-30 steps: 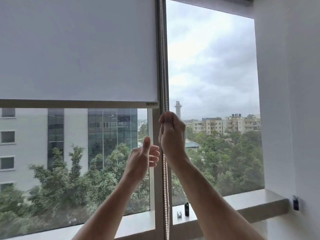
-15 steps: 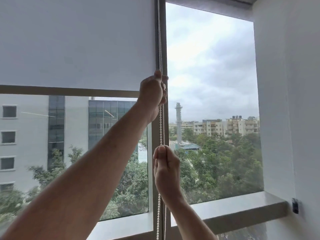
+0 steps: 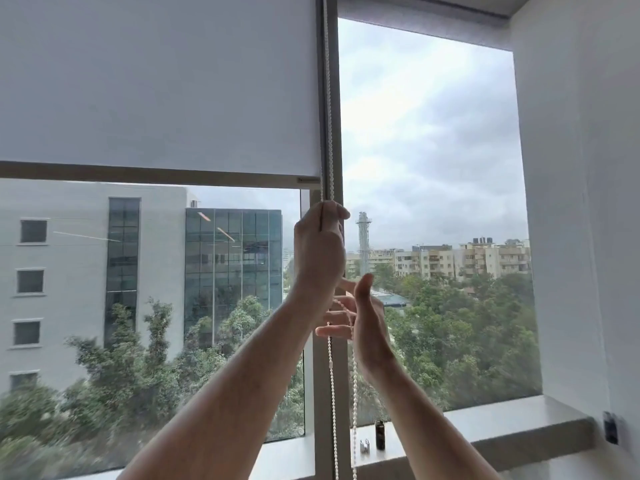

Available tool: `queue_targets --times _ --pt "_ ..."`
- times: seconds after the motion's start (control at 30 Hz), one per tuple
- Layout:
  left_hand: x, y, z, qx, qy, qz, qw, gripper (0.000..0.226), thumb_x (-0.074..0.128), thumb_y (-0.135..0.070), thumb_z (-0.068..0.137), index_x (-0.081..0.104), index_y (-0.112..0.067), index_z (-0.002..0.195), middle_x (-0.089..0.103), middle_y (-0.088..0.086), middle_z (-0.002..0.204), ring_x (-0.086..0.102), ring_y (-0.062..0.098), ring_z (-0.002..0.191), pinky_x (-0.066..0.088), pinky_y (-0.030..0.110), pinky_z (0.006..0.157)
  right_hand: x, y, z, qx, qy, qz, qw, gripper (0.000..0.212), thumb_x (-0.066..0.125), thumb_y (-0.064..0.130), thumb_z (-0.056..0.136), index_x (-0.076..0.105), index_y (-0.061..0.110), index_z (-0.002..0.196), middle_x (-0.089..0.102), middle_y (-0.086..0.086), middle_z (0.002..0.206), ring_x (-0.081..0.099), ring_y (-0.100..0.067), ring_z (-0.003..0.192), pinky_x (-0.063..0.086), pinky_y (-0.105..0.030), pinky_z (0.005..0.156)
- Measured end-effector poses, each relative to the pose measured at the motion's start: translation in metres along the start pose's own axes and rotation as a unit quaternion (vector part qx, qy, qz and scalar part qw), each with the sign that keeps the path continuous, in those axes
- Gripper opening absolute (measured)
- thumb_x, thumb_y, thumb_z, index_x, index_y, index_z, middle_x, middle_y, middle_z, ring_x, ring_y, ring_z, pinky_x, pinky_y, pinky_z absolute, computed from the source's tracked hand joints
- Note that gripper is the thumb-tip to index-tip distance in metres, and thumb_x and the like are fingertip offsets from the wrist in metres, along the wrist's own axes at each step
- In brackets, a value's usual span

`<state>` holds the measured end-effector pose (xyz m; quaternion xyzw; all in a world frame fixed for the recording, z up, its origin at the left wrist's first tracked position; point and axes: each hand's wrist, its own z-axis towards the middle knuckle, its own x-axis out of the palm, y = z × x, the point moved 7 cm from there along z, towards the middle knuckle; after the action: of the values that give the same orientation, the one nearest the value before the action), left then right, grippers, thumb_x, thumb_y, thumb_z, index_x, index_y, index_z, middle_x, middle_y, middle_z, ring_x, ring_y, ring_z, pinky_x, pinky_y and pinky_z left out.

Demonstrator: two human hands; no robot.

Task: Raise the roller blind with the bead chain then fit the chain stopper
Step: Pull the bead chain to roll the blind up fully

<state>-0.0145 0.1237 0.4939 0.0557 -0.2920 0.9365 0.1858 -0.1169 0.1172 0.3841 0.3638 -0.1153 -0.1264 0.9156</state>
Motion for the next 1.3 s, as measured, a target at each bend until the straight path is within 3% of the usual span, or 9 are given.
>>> queue_targets --times 0.17,0.27,0.43,0.63,0.77,0.87,1.07,1.17,1.3 --pt "-0.010 0.015 -0.020 0.002 0.001 0.001 1.000 0.036 0.042 -0.017 0.103 0.061 -0.021 0.073 0.051 -0.016 0.051 0.045 -0.002 0.043 0.038 0.019 0.044 0.001 0.033 0.032 -0.013 -0.021 -0.017 1.000 0.067 0.025 0.072 0.086 0.070 0.028 0.109 0.076 -0.009 0.100 0.073 -0.021 0.095 0.060 -0.036 0.075" --pt "-0.012 0.019 -0.030 0.013 0.007 -0.020 1.000 0.037 0.042 -0.016 0.103 0.063 -0.019 0.073 0.060 -0.013 0.057 0.052 0.005 0.051 0.043 0.025 0.051 0.010 0.062 0.051 -0.008 -0.011 0.025 1.000 0.054 0.037 0.065 0.090 0.072 0.025 0.099 0.077 -0.005 0.091 0.074 -0.018 0.084 0.057 -0.030 0.067" --pt "-0.021 0.027 -0.043 0.037 -0.005 0.014 0.999 0.036 0.042 -0.017 0.103 0.062 -0.020 0.074 0.046 -0.014 0.047 0.032 0.006 0.047 0.026 0.025 0.046 0.036 0.108 0.080 0.007 0.027 0.066 0.997 0.048 0.038 0.045 0.103 0.061 0.004 0.116 0.070 -0.009 0.081 0.067 -0.019 0.063 0.055 -0.031 0.056" --pt "-0.019 0.041 -0.058 0.013 0.003 0.002 1.000 0.036 0.042 -0.012 0.103 0.061 -0.022 0.074 0.047 -0.016 0.049 0.034 0.005 0.049 0.028 0.022 0.047 0.055 0.140 0.098 0.024 -0.028 0.072 0.997 0.039 0.036 0.035 0.106 0.065 0.009 0.108 0.042 0.008 0.050 0.032 -0.004 0.036 0.025 -0.020 0.036" --pt "-0.021 0.039 -0.059 0.025 0.013 -0.003 1.000 0.038 0.042 -0.012 0.103 0.060 -0.023 0.072 0.039 -0.011 0.049 0.029 0.007 0.045 0.022 0.027 0.042 0.059 0.145 0.091 -0.042 -0.050 0.035 0.997 0.037 0.033 0.015 0.104 0.059 0.015 0.077 0.035 0.005 0.048 0.028 -0.008 0.035 0.021 -0.019 0.036" --pt "-0.021 0.041 -0.061 0.004 0.051 -0.032 0.998 0.039 0.042 -0.013 0.104 0.061 -0.023 0.071 0.034 -0.008 0.049 0.026 0.008 0.043 0.017 0.025 0.040 0.054 0.149 0.086 -0.080 -0.063 0.017 0.995 0.039 0.032 0.005 0.098 0.056 0.016 0.070 0.039 0.005 0.055 0.028 -0.007 0.031 0.021 -0.017 0.035" --pt "-0.029 0.060 -0.056 -0.071 0.156 -0.051 0.984 0.041 0.042 -0.018 0.099 0.071 -0.021 0.070 0.049 -0.003 0.050 0.041 0.011 0.042 0.035 0.022 0.037 0.044 0.135 0.065 -0.118 -0.077 -0.007 0.990 0.038 0.034 0.004 0.097 0.053 0.016 0.067 0.036 0.000 0.050 0.026 -0.010 0.036 0.020 -0.020 0.039" --pt "-0.044 0.069 -0.032 -0.130 0.126 -0.011 0.983 0.042 0.040 -0.018 0.100 0.073 -0.013 0.074 0.071 0.006 0.062 0.063 0.022 0.057 0.056 0.030 0.052 0.045 0.124 0.052 -0.133 -0.071 -0.018 0.988 0.035 0.036 0.002 0.097 0.053 0.012 0.069 0.036 -0.003 0.052 0.027 -0.014 0.043 0.021 -0.026 0.043" --pt "-0.048 0.057 0.003 -0.141 0.115 0.031 0.983 0.042 0.038 -0.035 0.104 0.071 -0.015 0.089 0.078 0.001 0.076 0.074 0.014 0.069 0.059 0.023 0.057 0.044 0.102 0.033 -0.135 -0.078 -0.030 0.987 0.039 0.040 0.009 0.103 0.056 0.014 0.067 0.043 0.004 0.051 0.037 -0.009 0.044 0.031 -0.023 0.044"
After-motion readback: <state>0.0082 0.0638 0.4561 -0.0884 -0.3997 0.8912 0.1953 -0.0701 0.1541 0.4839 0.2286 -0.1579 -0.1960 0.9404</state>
